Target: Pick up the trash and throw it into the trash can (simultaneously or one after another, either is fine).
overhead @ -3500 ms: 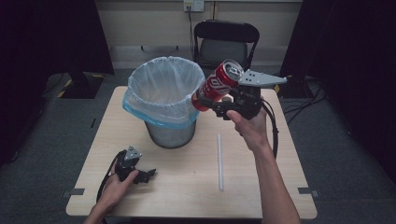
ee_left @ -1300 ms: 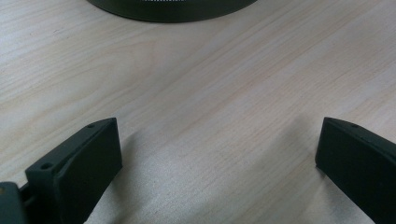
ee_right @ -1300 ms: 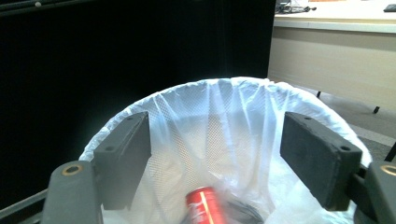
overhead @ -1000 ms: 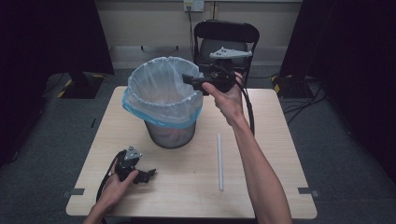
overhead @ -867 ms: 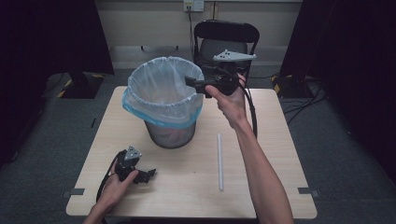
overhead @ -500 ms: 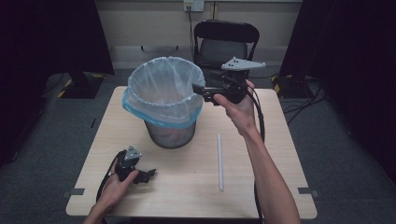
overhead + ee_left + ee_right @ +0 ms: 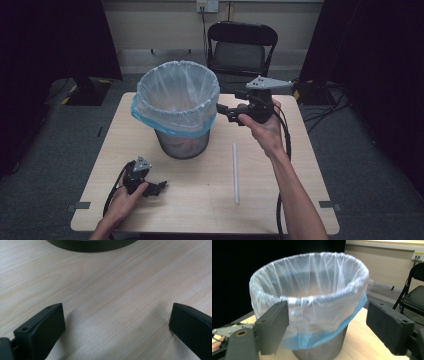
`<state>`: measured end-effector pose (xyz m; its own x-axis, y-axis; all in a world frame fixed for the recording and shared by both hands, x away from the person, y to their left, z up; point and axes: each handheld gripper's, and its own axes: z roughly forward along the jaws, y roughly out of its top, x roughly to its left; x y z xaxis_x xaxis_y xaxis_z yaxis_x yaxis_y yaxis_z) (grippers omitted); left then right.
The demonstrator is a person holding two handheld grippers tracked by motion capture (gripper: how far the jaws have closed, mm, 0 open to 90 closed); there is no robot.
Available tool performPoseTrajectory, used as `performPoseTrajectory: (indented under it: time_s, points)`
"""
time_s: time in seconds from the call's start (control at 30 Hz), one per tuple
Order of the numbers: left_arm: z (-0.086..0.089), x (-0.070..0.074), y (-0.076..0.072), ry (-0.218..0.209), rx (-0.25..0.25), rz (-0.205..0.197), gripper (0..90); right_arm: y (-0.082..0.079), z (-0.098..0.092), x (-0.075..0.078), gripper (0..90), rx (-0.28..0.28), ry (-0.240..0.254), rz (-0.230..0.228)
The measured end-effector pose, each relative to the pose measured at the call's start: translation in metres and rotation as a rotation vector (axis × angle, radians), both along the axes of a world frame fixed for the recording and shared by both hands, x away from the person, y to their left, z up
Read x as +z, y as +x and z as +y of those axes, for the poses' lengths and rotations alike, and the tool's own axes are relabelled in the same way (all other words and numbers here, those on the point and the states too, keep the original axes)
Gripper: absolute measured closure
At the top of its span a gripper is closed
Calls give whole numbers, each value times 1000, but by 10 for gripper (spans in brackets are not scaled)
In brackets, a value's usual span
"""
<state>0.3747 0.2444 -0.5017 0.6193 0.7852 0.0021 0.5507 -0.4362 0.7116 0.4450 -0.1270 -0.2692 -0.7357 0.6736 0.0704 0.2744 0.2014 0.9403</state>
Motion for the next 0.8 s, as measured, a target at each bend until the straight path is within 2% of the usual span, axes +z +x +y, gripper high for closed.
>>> performPoseTrajectory:
  time_s: [0.1,0.2,0.37,0.4,0.53,0.6,0.7,0.8]
  points:
    - [0,0,0,0,0,0,0,-3,-1,-6,184,-1,-8,6]
    - [0,0,0,0,0,0,0,-9,-1,-18,195,-11,-50,12]
    - [0,0,0,0,0,0,0,-14,-5,-30,210,-14,-65,30]
    - [0,0,0,0,1,0,0,-15,-9,-35,244,-23,-77,44]
    - [0,0,0,0,1,0,0,-20,-18,-44,276,-46,-93,62]
    - [0,0,0,-1,0,0,0,-23,-24,-50,313,-59,-87,74]
    - [0,0,0,0,0,0,0,-25,-32,-57,314,-76,-76,87]
    - [0,0,0,-1,0,0,0,-29,-41,-74,314,-92,-89,124]
